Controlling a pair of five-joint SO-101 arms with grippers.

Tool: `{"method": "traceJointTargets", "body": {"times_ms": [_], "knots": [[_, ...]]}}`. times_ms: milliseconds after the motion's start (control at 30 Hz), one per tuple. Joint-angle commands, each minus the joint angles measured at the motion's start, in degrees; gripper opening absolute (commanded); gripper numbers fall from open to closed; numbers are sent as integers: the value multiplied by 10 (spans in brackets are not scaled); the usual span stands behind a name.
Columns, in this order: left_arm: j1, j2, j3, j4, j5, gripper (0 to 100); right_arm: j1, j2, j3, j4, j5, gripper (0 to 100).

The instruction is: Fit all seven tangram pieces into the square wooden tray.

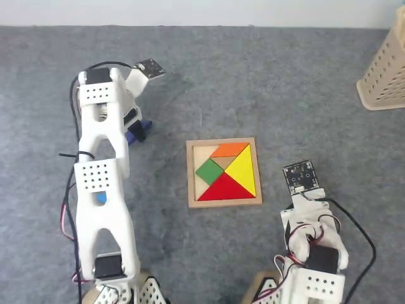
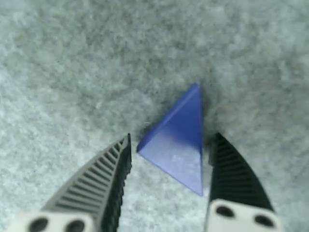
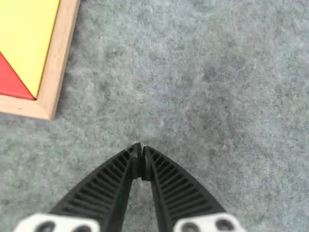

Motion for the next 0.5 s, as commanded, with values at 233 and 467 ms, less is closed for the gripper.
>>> {"method": "traceJointTargets", "body": {"times_ms": [233, 467], "knots": [[6, -42, 60, 26, 21, 161, -5, 6, 11, 2, 6, 9], [54, -239, 294, 26, 41, 137, -5, 6, 11, 2, 6, 9]]}}
